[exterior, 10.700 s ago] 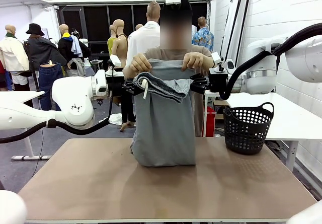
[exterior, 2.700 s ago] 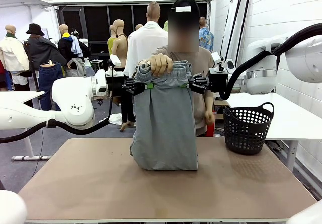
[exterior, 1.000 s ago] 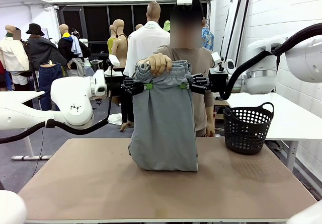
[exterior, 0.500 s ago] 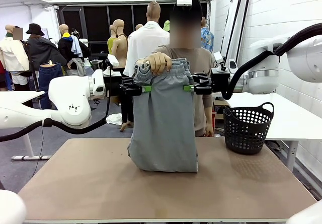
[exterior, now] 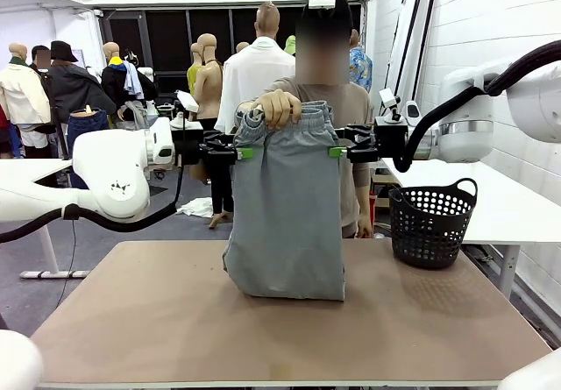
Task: Fold the training pants.
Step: Release the ends of the Training pants and then grab the overlapped ends.
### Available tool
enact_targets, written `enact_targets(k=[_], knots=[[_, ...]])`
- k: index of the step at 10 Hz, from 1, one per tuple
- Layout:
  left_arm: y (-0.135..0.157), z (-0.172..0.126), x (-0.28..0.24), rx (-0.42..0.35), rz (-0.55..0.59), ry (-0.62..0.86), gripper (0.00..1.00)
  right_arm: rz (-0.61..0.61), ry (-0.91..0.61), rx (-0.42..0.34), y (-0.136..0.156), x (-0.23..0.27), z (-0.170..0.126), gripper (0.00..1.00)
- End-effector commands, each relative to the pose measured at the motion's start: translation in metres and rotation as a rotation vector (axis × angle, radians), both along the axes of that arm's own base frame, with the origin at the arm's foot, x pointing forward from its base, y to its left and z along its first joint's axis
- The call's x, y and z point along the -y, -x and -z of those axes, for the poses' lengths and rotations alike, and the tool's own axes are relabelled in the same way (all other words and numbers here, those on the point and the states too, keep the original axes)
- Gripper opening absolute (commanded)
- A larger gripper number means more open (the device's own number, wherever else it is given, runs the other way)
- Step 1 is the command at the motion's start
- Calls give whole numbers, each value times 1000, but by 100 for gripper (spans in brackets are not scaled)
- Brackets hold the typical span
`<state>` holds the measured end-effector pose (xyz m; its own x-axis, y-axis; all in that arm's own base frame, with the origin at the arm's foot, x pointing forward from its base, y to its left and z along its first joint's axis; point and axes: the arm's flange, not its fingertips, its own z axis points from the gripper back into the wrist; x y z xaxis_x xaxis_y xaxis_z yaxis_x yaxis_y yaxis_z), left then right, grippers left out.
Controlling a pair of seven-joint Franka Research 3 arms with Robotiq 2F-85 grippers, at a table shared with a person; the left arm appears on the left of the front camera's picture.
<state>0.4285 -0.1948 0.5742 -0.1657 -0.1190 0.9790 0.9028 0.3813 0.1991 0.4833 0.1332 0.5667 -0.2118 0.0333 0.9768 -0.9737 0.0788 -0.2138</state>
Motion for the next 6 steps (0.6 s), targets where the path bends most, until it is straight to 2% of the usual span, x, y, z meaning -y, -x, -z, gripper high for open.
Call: enact_targets(k=[1,6], knots=[[16,-2,-10,-8,-66,0,100,18,-5,-33,7,5,-1,100],[16,-1,-20,-12,-80,12,100,63,-16,-75,20,26,-8,100]])
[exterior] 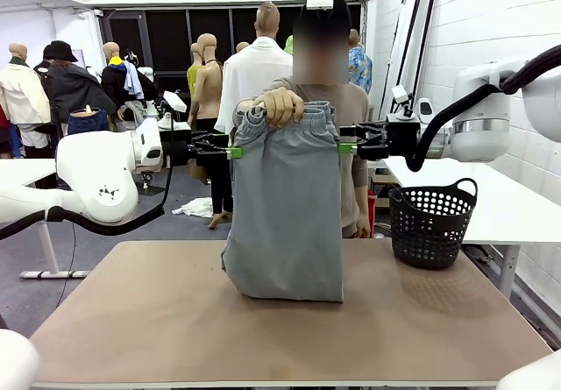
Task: Fold the training pants.
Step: Release the ends of the Training pants and then grab the overlapped ends.
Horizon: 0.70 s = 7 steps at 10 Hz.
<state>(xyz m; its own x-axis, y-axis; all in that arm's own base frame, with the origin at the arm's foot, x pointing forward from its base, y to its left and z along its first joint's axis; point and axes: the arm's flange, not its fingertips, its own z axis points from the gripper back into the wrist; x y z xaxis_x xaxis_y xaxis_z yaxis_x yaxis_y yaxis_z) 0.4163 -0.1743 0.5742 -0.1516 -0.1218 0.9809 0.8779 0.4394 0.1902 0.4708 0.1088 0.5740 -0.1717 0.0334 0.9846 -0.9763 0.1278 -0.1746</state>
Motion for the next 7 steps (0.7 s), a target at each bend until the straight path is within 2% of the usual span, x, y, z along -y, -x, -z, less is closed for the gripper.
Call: enact_targets(k=[1,7], knots=[[5,-2,0,-9,-18,7,100,23,-11,-58,12,5,-1,100],[16,-9,-26,9,-86,0,100,36,-7,-88,17,9,2,100]])
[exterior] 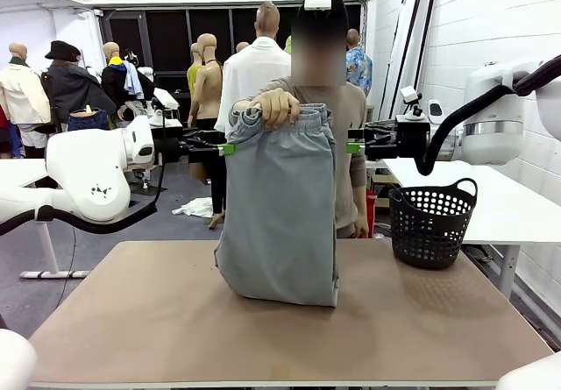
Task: Fold the training pants.
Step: Release the ends of the Training pants and then grab the overlapped ends.
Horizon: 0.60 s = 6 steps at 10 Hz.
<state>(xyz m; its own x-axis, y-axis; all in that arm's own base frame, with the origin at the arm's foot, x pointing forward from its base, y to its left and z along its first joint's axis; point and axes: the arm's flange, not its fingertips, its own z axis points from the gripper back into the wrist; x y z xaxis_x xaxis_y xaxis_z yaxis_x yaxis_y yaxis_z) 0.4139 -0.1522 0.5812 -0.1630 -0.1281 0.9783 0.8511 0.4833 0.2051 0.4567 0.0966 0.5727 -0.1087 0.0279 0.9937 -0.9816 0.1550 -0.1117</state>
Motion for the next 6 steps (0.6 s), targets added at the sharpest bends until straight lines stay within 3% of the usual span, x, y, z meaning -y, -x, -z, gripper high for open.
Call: enact_targets(k=[1,6], knots=[[15,-2,-5,-7,-40,0,100,10,2,-26,3,-5,1,100],[34,-9,-8,-23,141,115,100,17,1,-36,3,-16,3,100]])
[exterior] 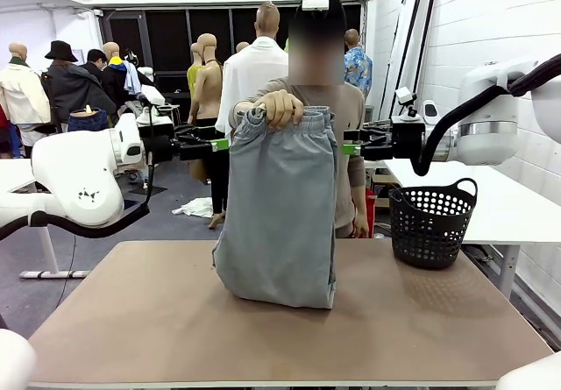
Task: Fold the training pants.
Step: Release the ends of the Training pants and then grab the overlapped ends.
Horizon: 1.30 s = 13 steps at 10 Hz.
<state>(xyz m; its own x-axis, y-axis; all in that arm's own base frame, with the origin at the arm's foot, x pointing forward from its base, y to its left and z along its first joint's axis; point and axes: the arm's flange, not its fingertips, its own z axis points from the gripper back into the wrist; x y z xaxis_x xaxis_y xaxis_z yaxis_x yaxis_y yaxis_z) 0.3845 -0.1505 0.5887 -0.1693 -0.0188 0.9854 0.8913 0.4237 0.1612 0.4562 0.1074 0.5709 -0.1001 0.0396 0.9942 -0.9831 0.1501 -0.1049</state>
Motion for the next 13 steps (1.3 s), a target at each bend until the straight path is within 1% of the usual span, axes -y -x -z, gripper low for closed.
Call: enact_targets(k=[1,3,6,9,13], knots=[[7,-2,-10,-30,63,-1,100,19,-7,-26,2,-8,1,100],[10,-1,-13,-39,48,-62,100,22,-5,-22,6,-13,1,100],[5,-1,-9,-49,32,-116,100,28,-7,-25,8,-18,0,100],[-9,2,-8,-65,13,-145,100,24,-16,-35,7,-21,0,100],[-27,3,-3,-59,7,-176,100,33,-27,-43,1,-25,3,100]])
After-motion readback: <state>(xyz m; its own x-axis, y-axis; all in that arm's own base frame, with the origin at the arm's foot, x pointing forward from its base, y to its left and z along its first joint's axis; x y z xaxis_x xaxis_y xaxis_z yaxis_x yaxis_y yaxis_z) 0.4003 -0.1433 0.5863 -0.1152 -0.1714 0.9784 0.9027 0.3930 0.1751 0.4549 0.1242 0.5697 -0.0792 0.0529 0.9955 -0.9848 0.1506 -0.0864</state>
